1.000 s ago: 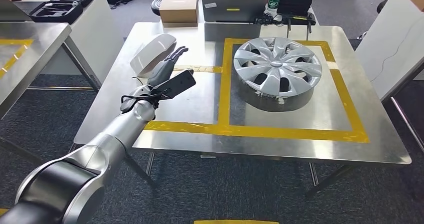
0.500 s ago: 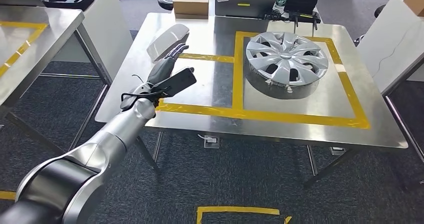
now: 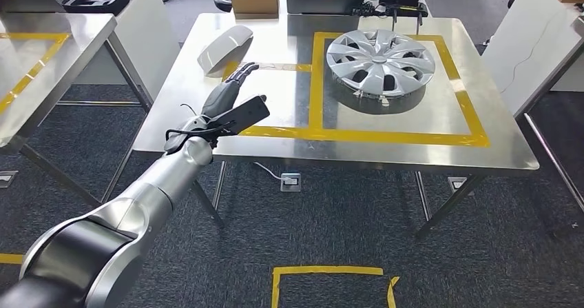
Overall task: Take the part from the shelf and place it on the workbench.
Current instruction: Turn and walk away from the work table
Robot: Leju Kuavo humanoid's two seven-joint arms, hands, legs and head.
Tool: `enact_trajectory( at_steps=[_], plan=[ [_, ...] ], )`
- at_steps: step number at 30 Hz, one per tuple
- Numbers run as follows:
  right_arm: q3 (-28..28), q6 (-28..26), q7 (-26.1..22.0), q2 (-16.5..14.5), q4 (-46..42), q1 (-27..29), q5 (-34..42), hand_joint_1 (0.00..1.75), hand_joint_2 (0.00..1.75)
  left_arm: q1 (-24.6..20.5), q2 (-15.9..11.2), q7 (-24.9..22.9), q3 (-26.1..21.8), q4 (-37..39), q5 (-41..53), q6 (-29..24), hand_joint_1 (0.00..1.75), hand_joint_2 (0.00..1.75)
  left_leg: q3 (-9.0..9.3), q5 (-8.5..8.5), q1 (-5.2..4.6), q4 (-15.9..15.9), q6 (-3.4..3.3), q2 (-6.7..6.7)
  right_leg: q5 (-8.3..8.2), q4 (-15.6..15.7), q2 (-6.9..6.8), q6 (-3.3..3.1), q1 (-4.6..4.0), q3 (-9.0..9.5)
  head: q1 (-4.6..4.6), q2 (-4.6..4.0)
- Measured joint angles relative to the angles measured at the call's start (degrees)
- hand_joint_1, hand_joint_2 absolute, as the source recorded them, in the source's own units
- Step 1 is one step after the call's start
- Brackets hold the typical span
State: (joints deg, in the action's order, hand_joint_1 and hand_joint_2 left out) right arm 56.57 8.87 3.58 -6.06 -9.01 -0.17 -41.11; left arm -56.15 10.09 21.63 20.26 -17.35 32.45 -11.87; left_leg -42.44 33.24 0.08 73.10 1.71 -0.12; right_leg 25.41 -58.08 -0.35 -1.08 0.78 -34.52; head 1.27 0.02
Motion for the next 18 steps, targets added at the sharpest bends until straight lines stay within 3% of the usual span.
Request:
enact_trajectory(
  at_steps=[1, 2, 4, 6, 7, 9, 11, 13, 15, 16, 17, 18],
  plan=[
    [0.0, 0.0, 0.0, 0.0, 0.0, 0.0, 0.0, 0.0, 0.0, 0.1, 0.0, 0.0, 0.1, 0.1, 0.1, 0.0, 0.0, 0.0, 0.06, 0.04, 0.15, 2.1, 0.21, 0.01, -0.66, 0.0, -0.04, 0.12, 0.06, -0.87, 0.01, 0.0],
    [0.0, 0.0, 0.0, 0.0, 0.0, 0.0, 0.1, 0.0, 0.0, 0.2, 0.0, 0.0, 0.3, 0.1, 0.1, 0.0, 0.0, 0.0, 1.08, -1.01, 0.28, 2.3, 0.38, 0.01, -1.3, -0.1, -0.08, 0.29, 0.16, -1.71, 0.01, 0.0],
    [0.0, 0.0, -0.1, -0.1, 0.0, 0.0, 0.1, 0.0, 0.0, 0.2, 0.0, 0.0, 0.4, 0.1, 0.2, 0.0, 0.0, 0.0, 6.29, -3.56, 0.55, -3.4, 0.58, 0.02, -2.45, -0.2, -0.11, 0.8, 0.39, -3.12, 0.03, 0.0],
    [0.0, 0.0, -0.1, -0.1, 0.0, 0.0, 0.1, 0.0, 0.0, 0.0, 0.1, 0.0, 0.5, -0.1, 0.2, 0.0, 0.0, 0.0, 12.09, -3.19, 0.48, -11.3, 0.28, -0.11, -3.45, -0.4, -0.03, 1.58, 0.45, -3.88, 0.14, 0.0],
    [0.0, -0.1, -0.2, -0.1, 0.0, 0.1, 0.1, 0.0, 0.0, -0.1, 0.1, 0.0, 0.5, -0.2, 0.2, 0.0, 0.0, 0.0, 13.53, -2.51, 0.38, -13.6, -0.07, -0.24, -3.94, -0.4, 0.0, 2.01, 0.41, -3.98, 0.19, 0.0],
    [0.1, -0.1, -0.2, -0.1, 0.0, 0.1, 0.2, 0.0, 0.0, -0.1, 0.2, 0.0, 0.6, -0.3, 0.2, 0.0, 0.0, 0.0, 13.39, -2.67, 0.09, -14.4, -1.17, -0.4, -4.96, 0.0, 0.05, 2.86, 0.51, -4.0, 0.17, 0.0],
    [0.1, -0.1, -0.1, -0.1, 0.0, 0.2, 0.2, 0.0, 0.0, -0.2, 0.2, -0.1, 0.7, -0.3, 0.3, 0.0, 0.0, 0.0, 12.59, -3.78, 0.12, -14.6, -2.35, -0.19, -3.71, -0.8, 0.14, 3.52, 0.72, -4.75, 0.09, 0.0],
    [0.2, -0.1, -0.2, -0.1, 0.1, 0.2, 0.2, 0.0, 0.0, -0.3, 0.3, -0.3, 0.9, -0.3, 0.4, 0.0, 0.0, 0.0, 11.23, -5.25, 0.2, -14.8, -3.21, 0.01, 1.38, -5.9, 0.21, 3.83, 0.75, -6.75, -0.15, 0.0],
    [0.2, -0.1, -0.2, -0.1, 0.1, 0.2, 0.2, 0.0, 0.0, -0.2, 0.3, -0.4, 0.9, -0.2, 0.5, 0.0, 0.0, 0.0, 9.43, -6.65, 0.02, -14.7, -3.49, 0.01, 6.02, -13.6, 0.25, 3.95, 0.66, -8.87, -0.31, 0.0],
    [0.3, -0.1, -0.2, -0.1, 0.1, 0.2, 0.2, 0.0, 0.0, -0.2, 0.3, -0.5, 0.9, -0.1, 0.5, 0.0, 0.0, 0.0, 8.5, -7.3, -0.1, -14.5, -3.51, 0.01, 6.56, -16.2, 0.26, 3.9, 0.59, -9.08, -0.34, 0.0],
    [0.3, -0.1, -0.3, -0.1, 0.1, 0.2, 0.2, 0.0, 0.0, -0.1, 0.3, -0.6, 0.9, -0.1, 0.5, 0.0, 0.0, 0.0, 7.59, -7.91, -0.21, -14.4, -3.48, 0.02, 5.98, -17.0, 0.27, 3.76, 0.51, -8.36, -0.34, 0.0],
    [0.3, -0.1, -0.3, -0.1, 0.1, 0.2, 0.2, 0.0, 0.0, -0.1, 0.3, -0.6, 0.9, -0.1, 0.5, 0.0, 0.0, 0.0, 6.71, -8.49, -0.3, -14.3, -3.41, 0.01, 4.69, -15.6, 0.27, 3.49, 0.39, -6.5, -0.34, 0.0]
  ],
)
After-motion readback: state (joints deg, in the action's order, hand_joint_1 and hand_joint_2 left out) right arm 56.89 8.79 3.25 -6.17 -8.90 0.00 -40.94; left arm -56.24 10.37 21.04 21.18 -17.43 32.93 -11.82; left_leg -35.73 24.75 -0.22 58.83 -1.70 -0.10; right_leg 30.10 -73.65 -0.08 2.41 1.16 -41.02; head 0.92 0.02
